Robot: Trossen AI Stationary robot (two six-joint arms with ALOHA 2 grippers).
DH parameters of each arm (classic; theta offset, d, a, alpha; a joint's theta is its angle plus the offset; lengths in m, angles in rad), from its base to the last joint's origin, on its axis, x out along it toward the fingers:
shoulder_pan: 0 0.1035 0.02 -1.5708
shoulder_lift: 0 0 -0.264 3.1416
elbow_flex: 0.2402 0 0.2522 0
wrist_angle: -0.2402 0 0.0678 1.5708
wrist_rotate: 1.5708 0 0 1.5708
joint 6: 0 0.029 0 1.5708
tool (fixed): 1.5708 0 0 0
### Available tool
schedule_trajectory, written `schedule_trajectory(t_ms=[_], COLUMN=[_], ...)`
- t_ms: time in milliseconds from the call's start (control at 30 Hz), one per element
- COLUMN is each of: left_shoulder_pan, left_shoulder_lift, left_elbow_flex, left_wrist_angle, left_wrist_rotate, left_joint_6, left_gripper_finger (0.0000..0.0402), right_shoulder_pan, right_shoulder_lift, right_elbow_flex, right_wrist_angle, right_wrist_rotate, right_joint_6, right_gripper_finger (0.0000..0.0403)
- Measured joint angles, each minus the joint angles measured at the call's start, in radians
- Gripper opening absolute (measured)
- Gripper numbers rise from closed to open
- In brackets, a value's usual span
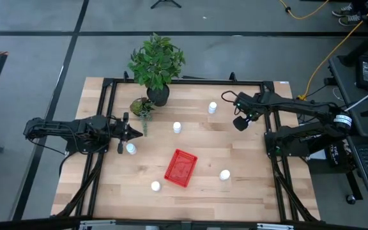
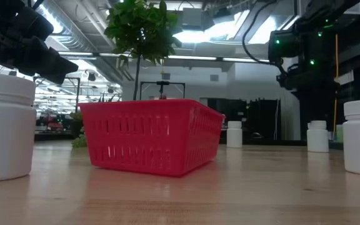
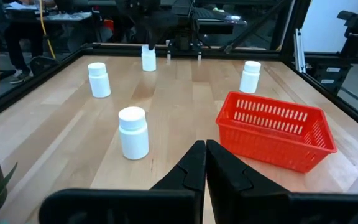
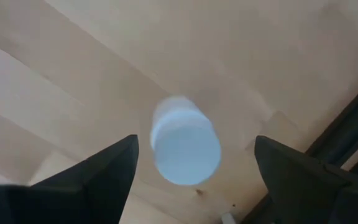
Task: Pick and place pill bottles into a basket
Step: Put the white medicine bottle into the red bin
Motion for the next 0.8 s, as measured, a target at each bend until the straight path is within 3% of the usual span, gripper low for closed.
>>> schedule_trajectory(t_ms=[233,800], left_shoulder_pan=[0.000,0.000], left_shoulder_lift=[0.000,0.000], left_elbow_flex=[0.000,0.000], left_wrist_angle=[0.000,0.000], left_wrist_rotate=[-0.005,-0.007], left_joint_6=[0.000,0.018], left_gripper_finger=[0.0008,0.0005], right_shoulder_pan=[0.000,0.000], right_shoulder_lift=[0.000,0.000], right_elbow_flex=[-0.096,-0.100], right_wrist_angle=[0.079,0.140], right_wrist_rotate=[-0.013,-0.027], right_joint_6=[0.003,0.033], right_gripper_finger=[0.0324,0.0307])
